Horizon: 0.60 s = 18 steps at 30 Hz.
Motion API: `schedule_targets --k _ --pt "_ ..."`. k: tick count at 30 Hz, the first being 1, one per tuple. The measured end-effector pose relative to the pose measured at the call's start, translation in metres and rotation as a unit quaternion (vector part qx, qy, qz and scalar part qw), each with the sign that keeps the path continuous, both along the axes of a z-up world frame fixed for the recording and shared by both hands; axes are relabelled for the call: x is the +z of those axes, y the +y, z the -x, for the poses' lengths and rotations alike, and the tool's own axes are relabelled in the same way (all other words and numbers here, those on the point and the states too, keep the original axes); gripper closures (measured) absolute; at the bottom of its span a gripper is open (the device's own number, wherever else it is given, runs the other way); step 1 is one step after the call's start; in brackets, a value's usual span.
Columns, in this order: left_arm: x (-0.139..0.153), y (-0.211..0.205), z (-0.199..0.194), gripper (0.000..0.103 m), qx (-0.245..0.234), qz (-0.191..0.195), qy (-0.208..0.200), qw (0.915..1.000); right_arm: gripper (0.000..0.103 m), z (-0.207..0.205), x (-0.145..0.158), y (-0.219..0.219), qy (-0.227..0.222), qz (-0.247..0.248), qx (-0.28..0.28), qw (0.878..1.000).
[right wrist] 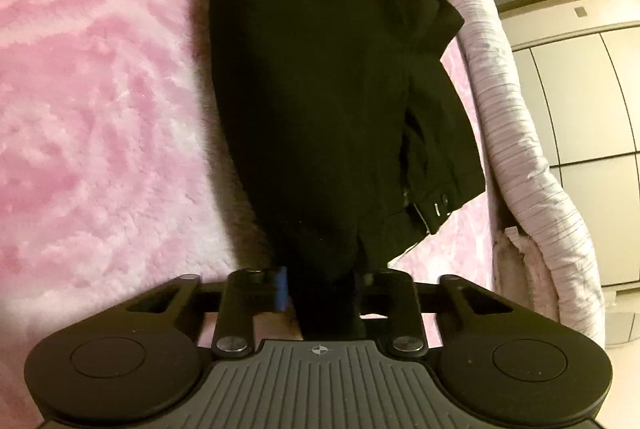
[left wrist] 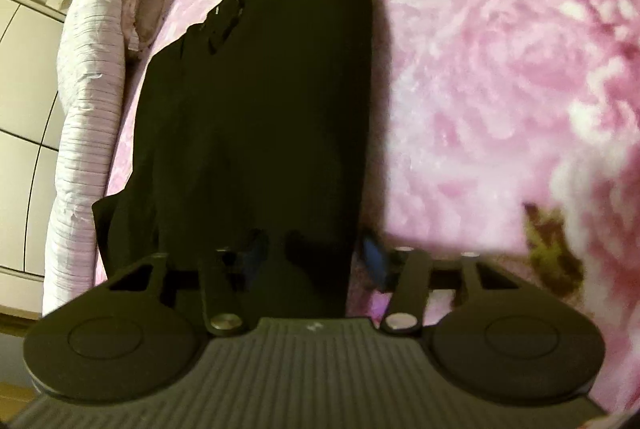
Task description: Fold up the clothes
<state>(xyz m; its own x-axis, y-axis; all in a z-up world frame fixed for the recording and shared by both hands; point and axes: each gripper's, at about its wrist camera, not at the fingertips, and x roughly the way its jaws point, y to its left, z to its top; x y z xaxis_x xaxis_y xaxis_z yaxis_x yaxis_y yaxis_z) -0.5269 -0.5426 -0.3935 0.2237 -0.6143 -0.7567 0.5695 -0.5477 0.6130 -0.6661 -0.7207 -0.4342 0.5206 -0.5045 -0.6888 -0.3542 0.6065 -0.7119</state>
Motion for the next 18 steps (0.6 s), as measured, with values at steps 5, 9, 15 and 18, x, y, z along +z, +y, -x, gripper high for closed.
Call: schedule_targets --k 5,9,15,18 --pt "0.015 -0.004 -0.005 0.093 0.005 -0.014 0.031 0.9994 0.088 0.008 0.028 0.004 0.002 -0.012 -0.018 1.000" --pt "0.026 0.009 0.000 0.092 -0.016 -0.037 0.054 0.9977 0.089 0.018 0.040 0.010 0.015 -0.026 -0.037 0.999" --pt "0.042 0.010 -0.009 0.075 0.026 -0.048 0.090 0.9945 0.058 0.008 0.048 0.014 0.019 -0.060 -0.070 0.996" --pt "0.063 -0.005 -0.027 0.068 0.067 -0.030 0.118 0.9903 0.049 0.013 0.070 0.020 0.019 -0.088 -0.073 0.993"
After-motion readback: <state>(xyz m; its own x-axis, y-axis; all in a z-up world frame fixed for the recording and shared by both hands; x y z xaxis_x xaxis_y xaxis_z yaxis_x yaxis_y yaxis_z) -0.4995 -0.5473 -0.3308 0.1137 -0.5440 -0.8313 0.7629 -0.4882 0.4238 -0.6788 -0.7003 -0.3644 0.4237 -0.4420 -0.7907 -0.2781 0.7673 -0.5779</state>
